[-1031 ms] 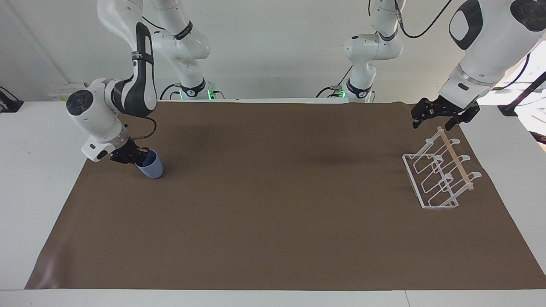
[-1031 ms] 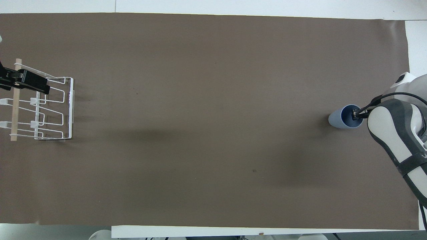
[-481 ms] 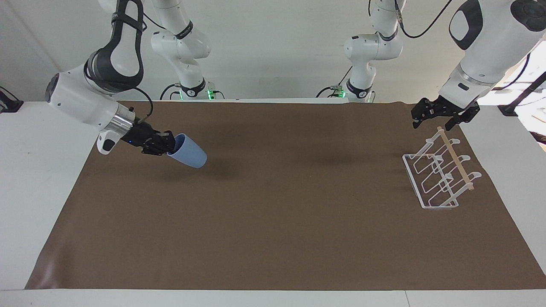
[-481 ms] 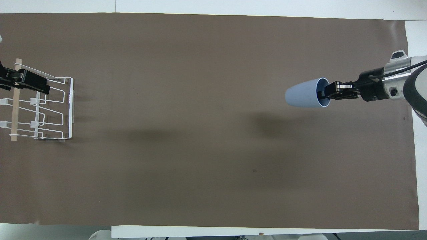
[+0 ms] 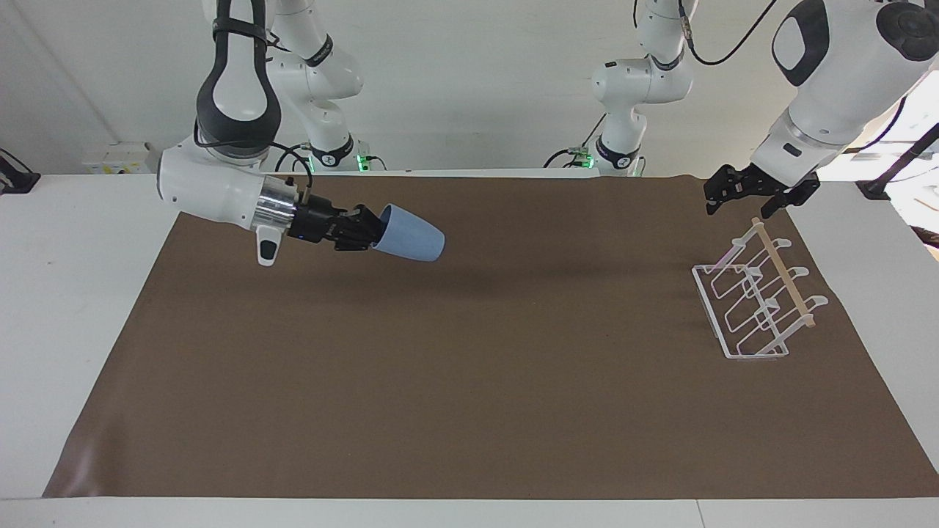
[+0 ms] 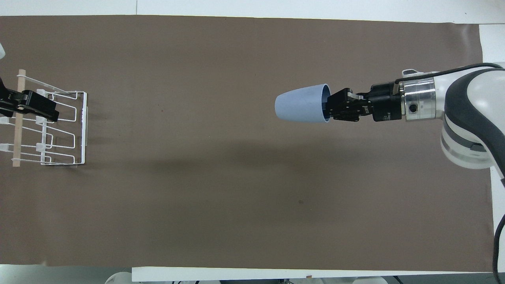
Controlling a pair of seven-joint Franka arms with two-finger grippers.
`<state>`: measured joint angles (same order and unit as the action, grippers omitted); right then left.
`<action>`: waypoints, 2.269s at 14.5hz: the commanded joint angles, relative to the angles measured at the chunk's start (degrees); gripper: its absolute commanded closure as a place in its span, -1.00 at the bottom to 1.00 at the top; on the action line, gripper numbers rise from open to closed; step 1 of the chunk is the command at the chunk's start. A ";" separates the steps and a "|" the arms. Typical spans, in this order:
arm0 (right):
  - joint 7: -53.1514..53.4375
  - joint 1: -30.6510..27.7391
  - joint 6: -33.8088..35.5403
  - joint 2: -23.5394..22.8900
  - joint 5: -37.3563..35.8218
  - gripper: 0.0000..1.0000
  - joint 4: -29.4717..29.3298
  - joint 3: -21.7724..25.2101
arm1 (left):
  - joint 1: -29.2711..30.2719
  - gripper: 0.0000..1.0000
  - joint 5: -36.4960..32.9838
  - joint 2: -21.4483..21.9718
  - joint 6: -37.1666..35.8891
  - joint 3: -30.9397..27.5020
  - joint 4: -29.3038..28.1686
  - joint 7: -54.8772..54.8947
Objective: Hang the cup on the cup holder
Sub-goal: 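Lift the blue cup with the right gripper toward the left gripper, then grasp the cup with the left gripper while the right gripper holds it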
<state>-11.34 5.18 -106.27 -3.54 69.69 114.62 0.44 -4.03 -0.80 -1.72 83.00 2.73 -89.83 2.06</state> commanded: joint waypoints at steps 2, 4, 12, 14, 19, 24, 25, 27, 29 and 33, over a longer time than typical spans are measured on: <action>3.42 7.71 -10.59 2.66 14.12 1.00 4.99 0.08 | -0.09 -1.00 -0.34 3.91 1.20 0.08 -6.23 -16.24; 3.43 12.29 -15.09 2.32 19.23 1.00 5.26 0.08 | -2.72 -1.00 1.40 4.27 1.55 0.17 -6.85 -26.88; 3.51 22.32 -24.95 0.12 27.51 1.00 5.18 0.08 | -15.91 -1.00 6.87 1.82 13.67 0.17 -2.73 -84.71; 3.51 24.86 -27.83 -0.15 29.36 1.00 5.26 0.08 | -17.76 -1.00 8.53 1.37 14.21 0.17 -0.45 -91.59; 3.60 26.37 -29.96 -0.32 29.45 1.00 5.26 0.08 | -23.65 -1.00 12.04 1.10 18.43 0.35 -2.36 -102.43; 3.60 26.37 -29.96 -0.32 29.54 1.00 5.18 0.08 | -24.88 -1.00 15.04 -0.47 25.97 0.61 -7.29 -101.73; 3.60 26.46 -29.96 -0.32 29.89 1.00 5.17 0.08 | -25.49 -1.00 15.22 -1.52 27.03 0.61 -7.47 -101.73; 3.60 26.37 -29.96 -0.32 29.98 1.00 5.17 0.08 | -26.02 -1.00 15.39 -3.19 29.40 0.61 -7.99 -101.64; 3.60 26.37 -29.96 -0.32 29.98 1.00 5.17 0.08 | -26.47 -0.94 15.39 -3.20 31.52 0.61 -10.36 -101.55; 3.69 26.37 -29.96 -0.32 29.98 1.00 5.17 0.08 | -26.99 1.00 15.74 -3.20 31.09 0.70 -10.02 -101.55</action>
<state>-7.93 31.67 -136.14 -4.30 98.30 119.76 0.65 -29.86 14.00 -6.07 113.36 3.93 -98.62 -99.32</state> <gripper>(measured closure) 0.956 0.247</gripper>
